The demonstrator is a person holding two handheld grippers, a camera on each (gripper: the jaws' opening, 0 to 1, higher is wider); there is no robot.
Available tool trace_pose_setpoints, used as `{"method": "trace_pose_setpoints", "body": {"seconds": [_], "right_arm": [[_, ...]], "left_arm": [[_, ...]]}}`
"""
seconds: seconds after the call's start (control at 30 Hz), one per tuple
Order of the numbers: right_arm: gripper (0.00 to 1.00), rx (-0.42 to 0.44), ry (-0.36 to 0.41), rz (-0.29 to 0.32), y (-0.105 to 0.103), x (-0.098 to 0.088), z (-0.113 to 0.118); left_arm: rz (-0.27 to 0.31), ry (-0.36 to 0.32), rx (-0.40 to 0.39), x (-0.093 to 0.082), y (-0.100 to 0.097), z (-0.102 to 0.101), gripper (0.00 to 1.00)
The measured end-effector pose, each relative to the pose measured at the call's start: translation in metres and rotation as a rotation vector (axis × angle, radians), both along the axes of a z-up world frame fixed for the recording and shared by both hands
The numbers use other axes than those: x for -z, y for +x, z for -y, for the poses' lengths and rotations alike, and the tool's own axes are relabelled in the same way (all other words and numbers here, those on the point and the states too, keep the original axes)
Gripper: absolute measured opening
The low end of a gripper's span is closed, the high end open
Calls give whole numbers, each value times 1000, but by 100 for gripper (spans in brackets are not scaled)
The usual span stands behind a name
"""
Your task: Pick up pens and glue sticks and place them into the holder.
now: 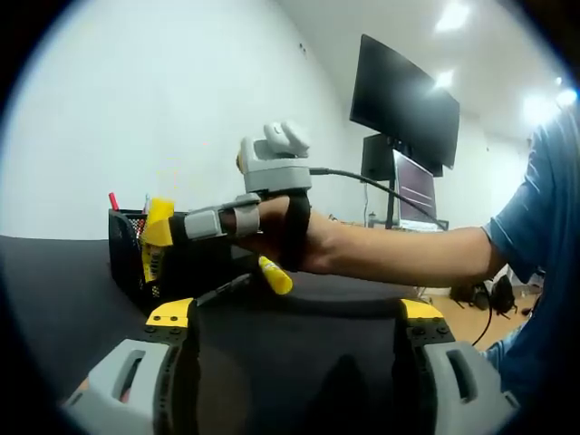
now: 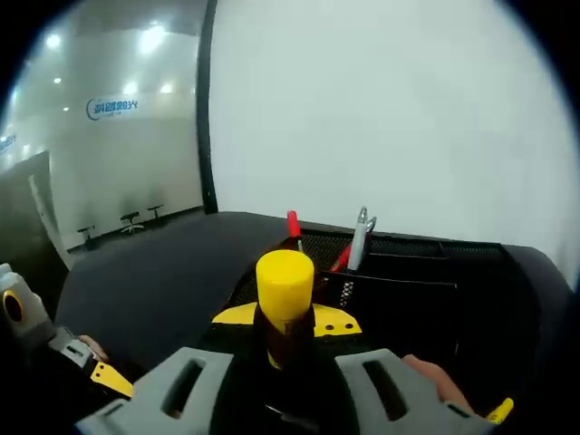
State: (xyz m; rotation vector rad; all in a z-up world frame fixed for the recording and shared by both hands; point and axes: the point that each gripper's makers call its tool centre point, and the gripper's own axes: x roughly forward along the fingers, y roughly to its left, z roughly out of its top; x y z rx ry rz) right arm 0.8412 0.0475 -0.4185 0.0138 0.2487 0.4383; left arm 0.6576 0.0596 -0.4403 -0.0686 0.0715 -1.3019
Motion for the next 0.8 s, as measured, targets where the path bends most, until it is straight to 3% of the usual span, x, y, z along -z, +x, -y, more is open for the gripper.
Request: {"method": "trace_pose_setpoints", "body": {"seconds": [0.4, 0.8], "right_arm": [[18, -37, -10, 17, 2, 3, -6], [17, -37, -10, 50, -1, -5, 1]], "left_arm": [[0, 1, -1, 0, 0, 0, 85], [0, 0, -1, 0, 0, 0, 85]]}}
